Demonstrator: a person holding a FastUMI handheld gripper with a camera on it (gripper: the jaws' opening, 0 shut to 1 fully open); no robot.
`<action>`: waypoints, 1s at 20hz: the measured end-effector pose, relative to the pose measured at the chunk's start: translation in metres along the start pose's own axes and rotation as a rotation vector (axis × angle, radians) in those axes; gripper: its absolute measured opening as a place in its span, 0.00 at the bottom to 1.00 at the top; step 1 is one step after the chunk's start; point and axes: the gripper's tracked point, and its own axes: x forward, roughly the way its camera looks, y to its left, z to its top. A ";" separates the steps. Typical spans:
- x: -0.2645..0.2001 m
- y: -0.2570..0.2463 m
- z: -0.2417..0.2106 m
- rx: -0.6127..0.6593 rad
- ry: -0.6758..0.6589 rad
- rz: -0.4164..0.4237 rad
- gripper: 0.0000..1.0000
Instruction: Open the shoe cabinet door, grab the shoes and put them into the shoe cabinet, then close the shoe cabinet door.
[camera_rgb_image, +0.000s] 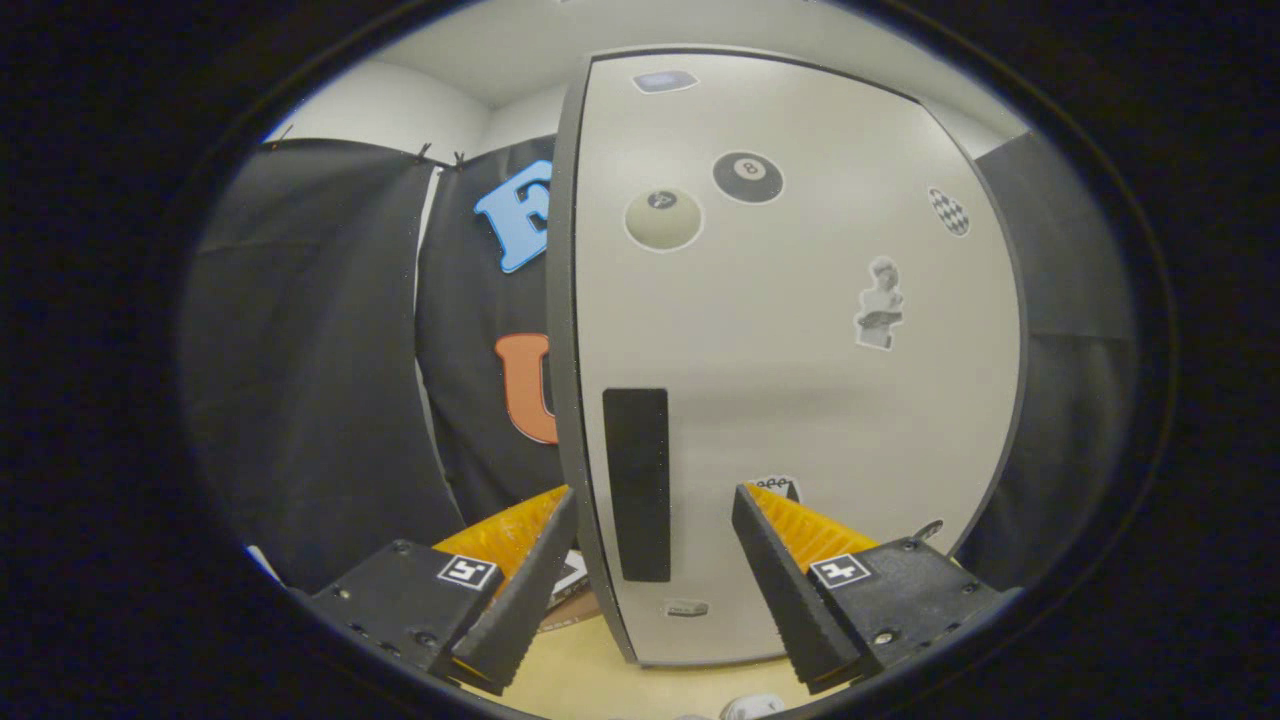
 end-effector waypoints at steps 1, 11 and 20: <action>0.007 0.001 0.001 0.000 -0.005 -0.003 0.97; 0.026 0.005 -0.006 0.003 -0.001 -0.035 0.47; 0.018 0.003 -0.008 0.008 0.031 0.006 0.29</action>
